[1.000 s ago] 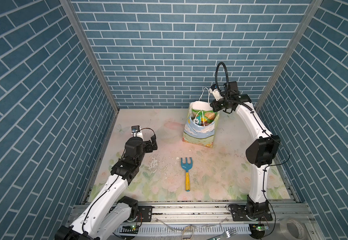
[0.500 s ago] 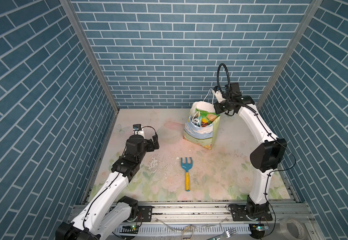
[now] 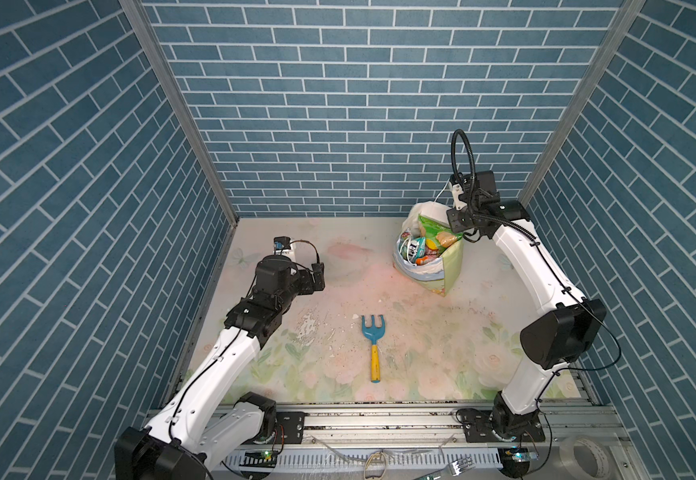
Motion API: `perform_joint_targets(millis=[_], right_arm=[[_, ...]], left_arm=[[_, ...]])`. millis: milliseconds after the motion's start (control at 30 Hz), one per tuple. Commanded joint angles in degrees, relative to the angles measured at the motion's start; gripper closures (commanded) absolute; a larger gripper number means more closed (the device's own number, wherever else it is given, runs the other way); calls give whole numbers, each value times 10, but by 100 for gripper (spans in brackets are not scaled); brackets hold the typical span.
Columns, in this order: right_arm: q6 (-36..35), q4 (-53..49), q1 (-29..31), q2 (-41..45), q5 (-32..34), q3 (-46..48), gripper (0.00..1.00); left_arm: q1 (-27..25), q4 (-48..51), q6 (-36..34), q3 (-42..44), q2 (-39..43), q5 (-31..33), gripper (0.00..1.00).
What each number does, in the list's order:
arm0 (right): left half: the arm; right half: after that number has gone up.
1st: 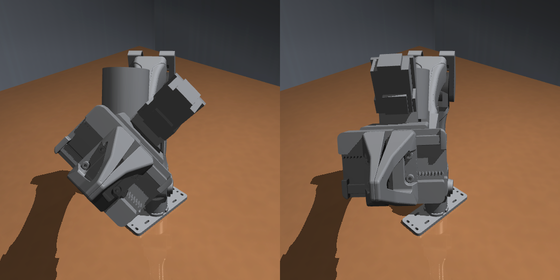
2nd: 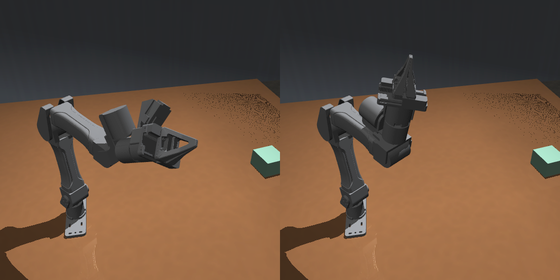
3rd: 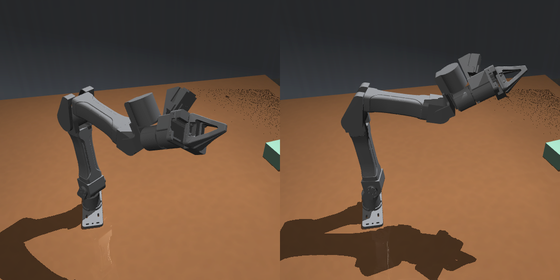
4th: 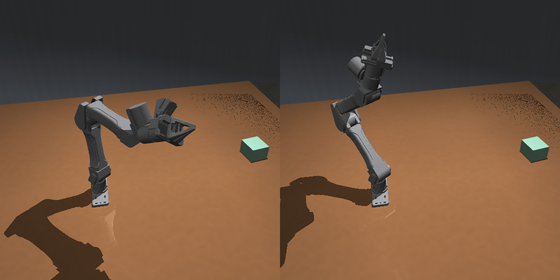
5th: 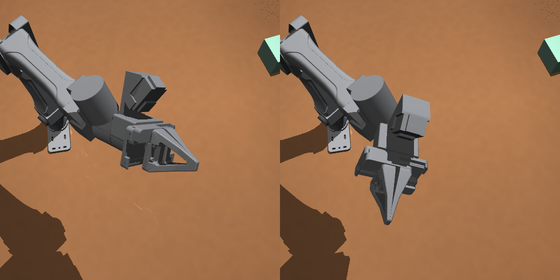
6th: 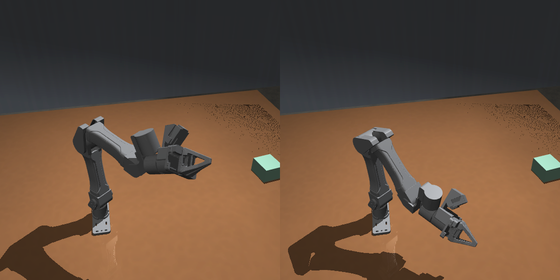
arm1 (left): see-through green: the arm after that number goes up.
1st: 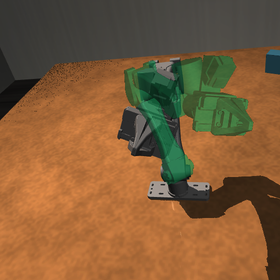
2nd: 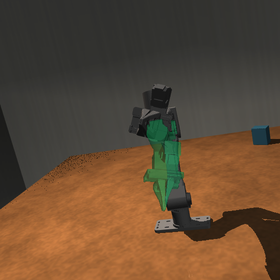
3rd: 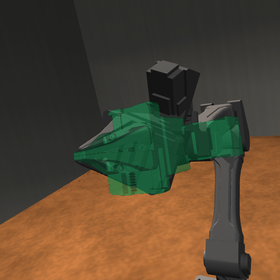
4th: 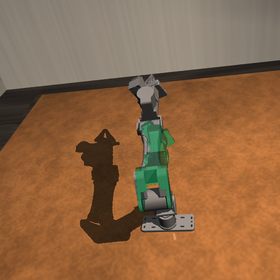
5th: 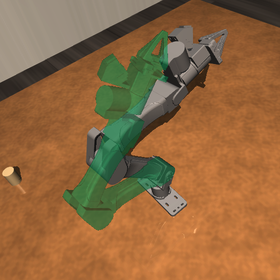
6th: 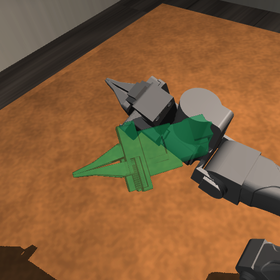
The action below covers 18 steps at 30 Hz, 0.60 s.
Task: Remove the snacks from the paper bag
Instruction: 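Grip the bag rim with the right gripper while the left gripper moves over the bag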
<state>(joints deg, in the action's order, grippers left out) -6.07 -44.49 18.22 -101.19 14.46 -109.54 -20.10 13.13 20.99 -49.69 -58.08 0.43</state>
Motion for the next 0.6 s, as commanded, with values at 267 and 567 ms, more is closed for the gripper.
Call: perform_joint_targets(millis=[267, 567], right_arm=[[8, 168, 46, 186, 70, 202, 100], [87, 196, 78, 263, 6, 308, 100]], left_arm=[[-84, 5, 1, -60, -27, -6, 0], [-178, -1, 14, -127, -62, -5, 0]])
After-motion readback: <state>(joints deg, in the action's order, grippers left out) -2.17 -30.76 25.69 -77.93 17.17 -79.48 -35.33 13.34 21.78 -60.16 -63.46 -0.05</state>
